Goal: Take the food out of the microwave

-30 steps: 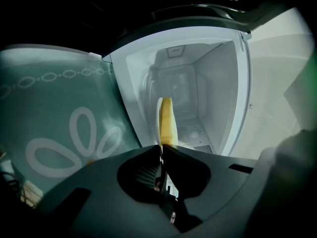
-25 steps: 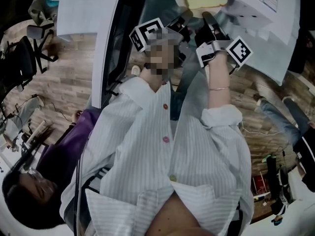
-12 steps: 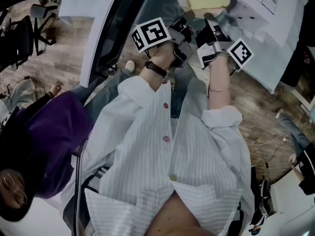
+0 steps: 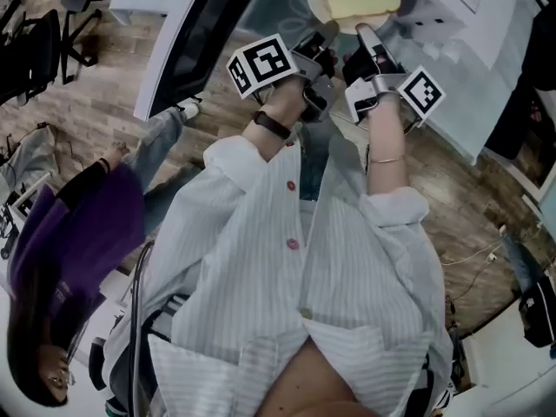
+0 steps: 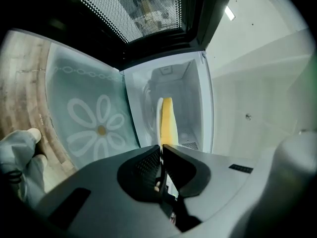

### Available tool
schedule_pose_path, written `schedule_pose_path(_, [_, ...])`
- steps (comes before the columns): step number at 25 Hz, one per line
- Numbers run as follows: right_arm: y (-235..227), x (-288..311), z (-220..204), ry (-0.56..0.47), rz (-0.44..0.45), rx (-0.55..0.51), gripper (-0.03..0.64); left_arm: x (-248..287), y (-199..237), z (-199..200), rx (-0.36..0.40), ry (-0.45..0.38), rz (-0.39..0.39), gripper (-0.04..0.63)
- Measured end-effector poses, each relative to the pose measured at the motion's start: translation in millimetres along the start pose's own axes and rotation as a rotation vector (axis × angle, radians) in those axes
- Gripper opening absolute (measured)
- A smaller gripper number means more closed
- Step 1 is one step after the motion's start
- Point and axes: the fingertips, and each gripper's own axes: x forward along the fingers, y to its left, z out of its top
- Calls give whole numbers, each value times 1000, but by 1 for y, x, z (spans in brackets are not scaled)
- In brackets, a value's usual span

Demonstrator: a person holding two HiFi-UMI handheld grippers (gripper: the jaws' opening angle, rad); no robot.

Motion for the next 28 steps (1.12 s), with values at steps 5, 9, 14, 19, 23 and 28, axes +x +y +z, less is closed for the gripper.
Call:
schedule_pose_path(5, [15,-20,-13,15,20,-6,40,-22,-15,-12,0,-14,-4,25])
schedule_pose_path(9, [19,-58,-35,5,37,-20,40,-53,-21,-42,7,-8,-21,25])
schedule_pose_path(14, [29,-68,-42,-5,45,-26,40,-64,-30,-47,-5,-7,-29,23])
schedule_pose_path(19, [42,-80,-41,-31,55,-26,40,-68,-44,-52,-3,8,-44,22])
schedule_pose_path(23, [51,-94,-36,-56,57,-36,40,-68,-57,-63,-1,25,-58,21])
schedule_pose_path(28, [65,-107,-32,-85,71,-56,40,-70,-73,-70,5,46,-74,21])
